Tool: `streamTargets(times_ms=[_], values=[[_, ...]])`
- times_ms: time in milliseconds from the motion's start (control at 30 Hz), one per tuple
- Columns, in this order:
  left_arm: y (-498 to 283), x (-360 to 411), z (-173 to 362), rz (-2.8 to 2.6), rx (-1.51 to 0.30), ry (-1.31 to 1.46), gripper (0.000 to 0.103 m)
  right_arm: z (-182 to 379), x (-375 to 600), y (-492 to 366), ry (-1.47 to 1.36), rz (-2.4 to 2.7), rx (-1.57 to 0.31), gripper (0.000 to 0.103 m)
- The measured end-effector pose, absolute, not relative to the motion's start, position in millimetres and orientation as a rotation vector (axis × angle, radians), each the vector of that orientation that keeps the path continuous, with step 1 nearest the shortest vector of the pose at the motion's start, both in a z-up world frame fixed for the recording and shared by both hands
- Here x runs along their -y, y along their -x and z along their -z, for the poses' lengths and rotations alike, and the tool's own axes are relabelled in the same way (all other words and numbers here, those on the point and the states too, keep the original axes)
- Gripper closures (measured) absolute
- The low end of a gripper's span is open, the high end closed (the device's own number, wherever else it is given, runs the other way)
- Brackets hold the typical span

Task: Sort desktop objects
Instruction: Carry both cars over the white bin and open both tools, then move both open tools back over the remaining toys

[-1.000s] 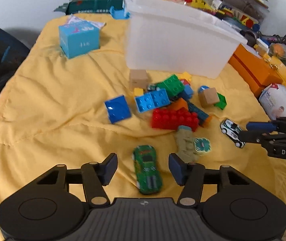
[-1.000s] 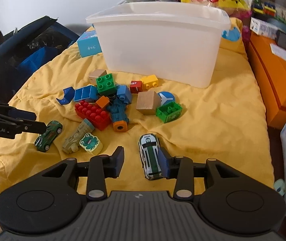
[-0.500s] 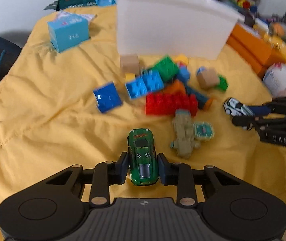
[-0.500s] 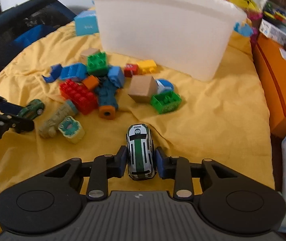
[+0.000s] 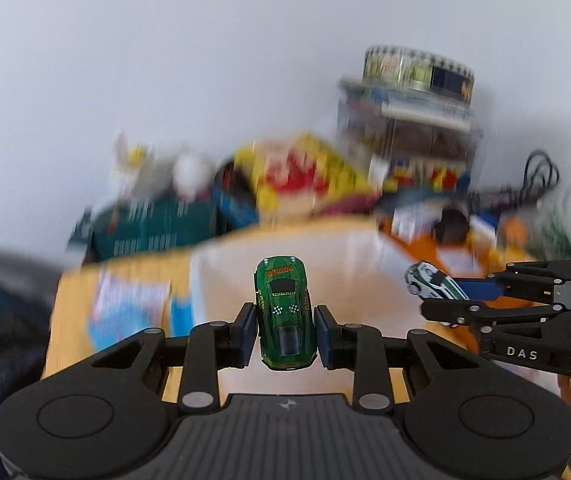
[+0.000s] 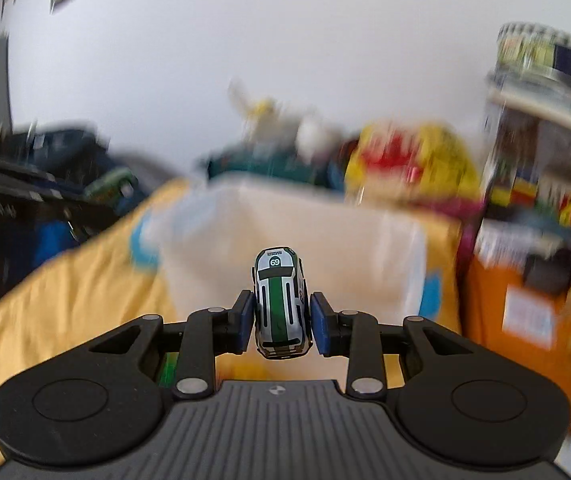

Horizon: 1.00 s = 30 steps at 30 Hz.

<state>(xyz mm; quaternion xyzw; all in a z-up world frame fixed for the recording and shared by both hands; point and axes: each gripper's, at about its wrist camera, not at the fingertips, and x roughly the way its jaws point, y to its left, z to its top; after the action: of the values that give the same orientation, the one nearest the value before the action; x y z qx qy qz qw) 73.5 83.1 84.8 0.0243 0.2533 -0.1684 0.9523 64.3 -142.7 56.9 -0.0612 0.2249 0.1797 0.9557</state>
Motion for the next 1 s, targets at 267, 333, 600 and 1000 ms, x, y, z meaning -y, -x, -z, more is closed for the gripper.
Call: streamTargets(times_ms=[267,333,600,1000], values=[[-148.8,-39.3,-70.8,0.352,-0.548,-0.092,0.069,-69.1,136.8,-141.5,0.015,-0.264,-0.485,0.069],[-159.0,-33.2,-53.8,0.355,-0.595,-0.096,0.069,-57.4,136.1,-152.4,0.009,-0.255,-0.537,0.069],[-140.4,-35.3,-47.4,0.329,-0.557,-0.108,0.041,-44.1,144.0,-140.8,0.016,-0.245,-0.554,0.060],[-43.4,-46.8,-38.7,0.186,-0.574,-0.222,0.028,-57.6,155.9,-72.2,0.064,-0.308,-0.493,0.043]])
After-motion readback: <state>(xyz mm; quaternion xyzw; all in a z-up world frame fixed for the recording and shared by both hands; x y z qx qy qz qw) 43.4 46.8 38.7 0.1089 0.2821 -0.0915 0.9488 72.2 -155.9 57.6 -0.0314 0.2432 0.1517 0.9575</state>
